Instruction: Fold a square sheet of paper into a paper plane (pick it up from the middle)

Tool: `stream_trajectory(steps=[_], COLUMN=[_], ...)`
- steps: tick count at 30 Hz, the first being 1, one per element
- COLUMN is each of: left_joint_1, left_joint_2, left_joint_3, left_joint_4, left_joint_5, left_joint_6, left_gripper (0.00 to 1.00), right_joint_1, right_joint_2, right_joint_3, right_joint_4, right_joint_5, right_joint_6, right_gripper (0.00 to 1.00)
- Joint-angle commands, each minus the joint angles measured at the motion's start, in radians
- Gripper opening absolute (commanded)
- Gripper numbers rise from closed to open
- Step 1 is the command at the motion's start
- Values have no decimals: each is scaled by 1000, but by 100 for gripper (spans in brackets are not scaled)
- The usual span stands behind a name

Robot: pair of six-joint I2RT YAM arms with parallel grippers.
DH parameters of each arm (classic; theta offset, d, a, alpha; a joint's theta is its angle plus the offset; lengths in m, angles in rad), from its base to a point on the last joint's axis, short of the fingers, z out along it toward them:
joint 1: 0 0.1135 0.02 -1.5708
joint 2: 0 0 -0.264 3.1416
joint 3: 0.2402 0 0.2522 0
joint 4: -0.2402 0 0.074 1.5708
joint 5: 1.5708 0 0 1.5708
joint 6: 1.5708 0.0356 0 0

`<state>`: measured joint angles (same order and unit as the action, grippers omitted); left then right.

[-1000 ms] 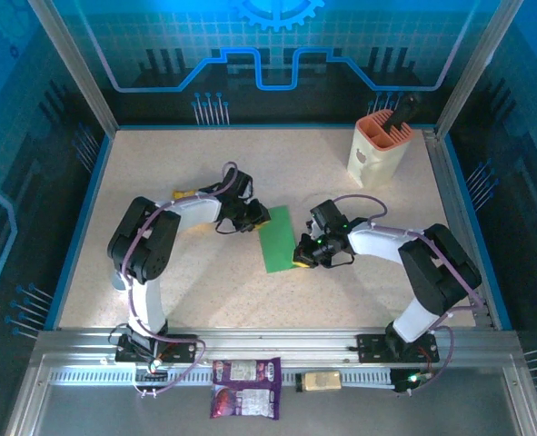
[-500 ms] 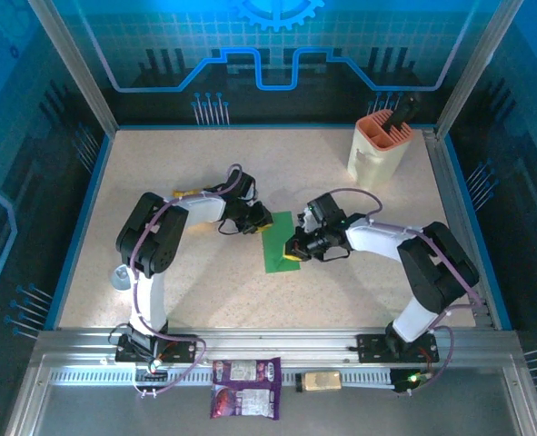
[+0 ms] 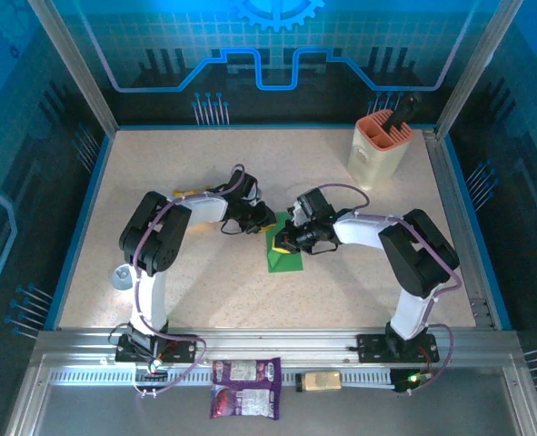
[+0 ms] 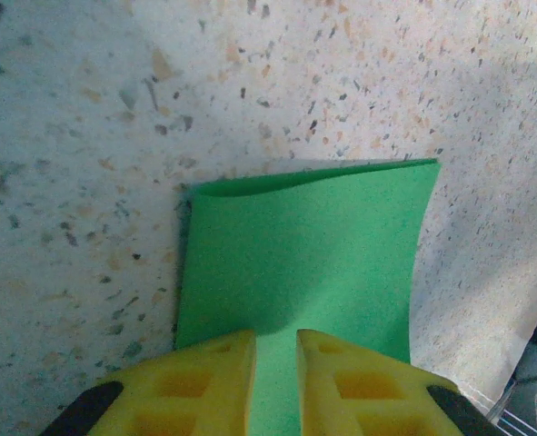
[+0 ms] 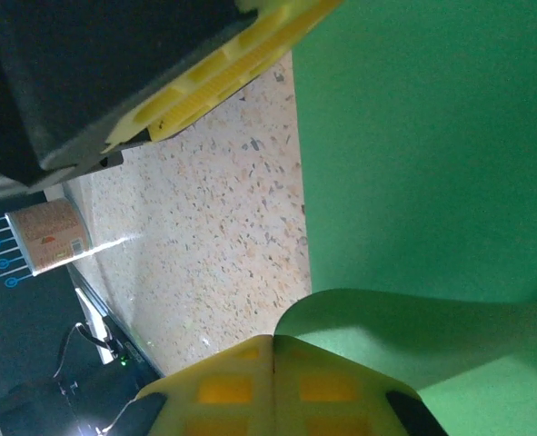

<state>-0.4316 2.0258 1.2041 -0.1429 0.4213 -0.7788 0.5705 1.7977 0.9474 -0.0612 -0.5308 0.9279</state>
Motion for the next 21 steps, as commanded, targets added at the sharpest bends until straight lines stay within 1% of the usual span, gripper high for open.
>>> stream_trajectory(steps=[1, 5, 12, 21], left_joint_1=[-15, -16, -18, -19], left_joint_2=[43, 43, 49, 48], left_joint_3=[-2, -3, -4, -5], left_joint_4=[-40, -40, -39, -39], left_joint_5=[5, 1, -2, 0], left_joint_6=[16, 16, 13, 14], left_gripper=[21, 21, 21, 21], right_joint_1=[12, 11, 9, 13], right_joint_2=[29, 33, 36, 70], right_joint_3=[25, 22, 1, 24], right_joint_4=[9, -12, 11, 19], right_joint_5=[21, 72, 108, 70], right_joint_6=[15, 17, 35, 8], right_gripper=[6, 6, 6, 6])
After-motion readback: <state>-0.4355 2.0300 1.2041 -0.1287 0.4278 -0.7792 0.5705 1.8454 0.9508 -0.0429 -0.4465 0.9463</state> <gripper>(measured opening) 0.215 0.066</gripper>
